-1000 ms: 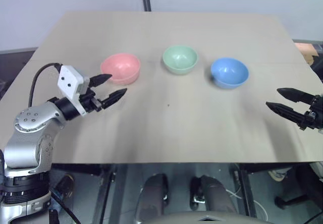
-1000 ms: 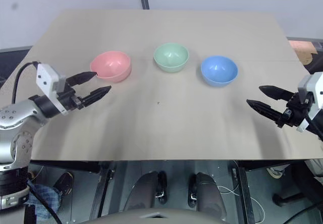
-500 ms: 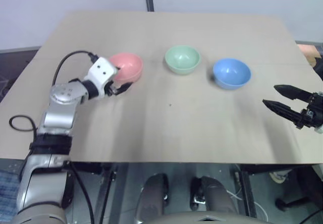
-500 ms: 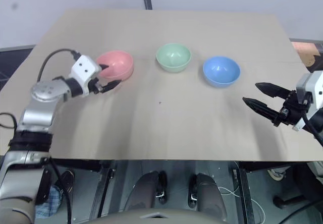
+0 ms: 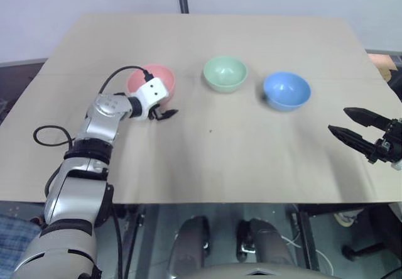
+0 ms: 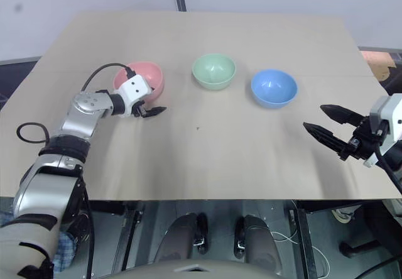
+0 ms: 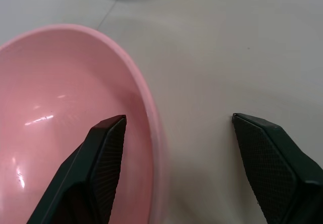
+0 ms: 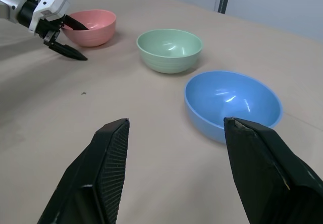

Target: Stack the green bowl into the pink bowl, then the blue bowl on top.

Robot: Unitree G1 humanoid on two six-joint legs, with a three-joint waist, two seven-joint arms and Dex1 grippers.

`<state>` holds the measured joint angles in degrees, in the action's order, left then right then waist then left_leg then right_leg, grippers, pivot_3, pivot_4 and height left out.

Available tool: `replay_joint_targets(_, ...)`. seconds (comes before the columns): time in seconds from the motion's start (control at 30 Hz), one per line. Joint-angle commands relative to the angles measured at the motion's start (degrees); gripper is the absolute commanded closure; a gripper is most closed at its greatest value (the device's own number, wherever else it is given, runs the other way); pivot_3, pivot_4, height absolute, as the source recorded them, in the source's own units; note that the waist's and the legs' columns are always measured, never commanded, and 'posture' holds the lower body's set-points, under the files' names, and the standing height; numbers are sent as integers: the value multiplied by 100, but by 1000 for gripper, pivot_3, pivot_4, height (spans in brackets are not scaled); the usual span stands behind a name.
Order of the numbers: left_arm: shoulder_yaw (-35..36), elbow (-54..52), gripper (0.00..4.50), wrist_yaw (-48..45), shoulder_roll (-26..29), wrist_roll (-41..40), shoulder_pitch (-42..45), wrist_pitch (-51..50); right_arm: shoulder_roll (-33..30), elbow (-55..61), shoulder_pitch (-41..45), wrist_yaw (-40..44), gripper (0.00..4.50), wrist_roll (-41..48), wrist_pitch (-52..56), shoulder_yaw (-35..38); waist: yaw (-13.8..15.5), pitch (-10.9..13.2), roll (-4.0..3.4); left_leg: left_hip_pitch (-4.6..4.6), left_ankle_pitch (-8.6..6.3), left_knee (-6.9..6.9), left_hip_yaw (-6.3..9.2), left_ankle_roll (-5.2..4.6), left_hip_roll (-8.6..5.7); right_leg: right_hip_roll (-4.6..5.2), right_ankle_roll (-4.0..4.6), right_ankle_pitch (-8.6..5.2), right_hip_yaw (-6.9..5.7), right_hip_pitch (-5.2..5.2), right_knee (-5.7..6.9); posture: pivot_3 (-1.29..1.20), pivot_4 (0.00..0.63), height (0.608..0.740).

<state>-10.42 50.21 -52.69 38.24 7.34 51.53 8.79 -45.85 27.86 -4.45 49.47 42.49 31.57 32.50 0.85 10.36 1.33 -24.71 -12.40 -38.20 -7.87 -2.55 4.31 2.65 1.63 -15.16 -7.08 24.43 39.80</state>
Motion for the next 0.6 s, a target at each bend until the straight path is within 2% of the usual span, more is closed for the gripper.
replay_joint_targets(0.03,-9,228,2282,-142,10,77,235,300,13,223,-81,-60,1124,92,-129,258,-2,0,0,0,-4,0,0,-7,0,0,0,0,0,0,1,0,150,740)
replay_joint_targets(0.17,-37,238,4253,-286,-7,93,295,427,9,232,-164,-88,1124,97,-175,285,0,-1,1,-1,-4,-3,0,-6,0,0,0,0,0,0,2,0,150,740)
replay_joint_targets(0.2,-39,235,4431,-304,-12,97,298,451,6,235,-175,-94,1124,101,-181,285,4,-7,-4,0,-4,-6,1,-6,1,0,0,0,0,-1,4,0,150,740)
replay_joint_targets(0.37,-112,-324,4431,-862,-85,-50,200,555,-31,236,-185,-89,1124,129,-170,283,1,-9,-7,4,-5,-9,4,-8,-1,1,0,0,-2,-9,4,0,150,740)
replay_joint_targets(0.5,-295,-2052,4431,-2110,-244,-824,-355,681,-84,204,-148,-62,1124,150,-151,280,-3,-9,-7,3,2,-9,4,2,-1,3,0,0,-1,-9,3,0,150,740)
replay_joint_targets(0.6,-517,-2980,4431,-2710,-181,-1048,-714,612,-85,201,-128,-71,1124,145,-149,246,-4,-9,-7,2,2,-10,4,3,-1,3,1,0,-1,-10,2,0,150,740)
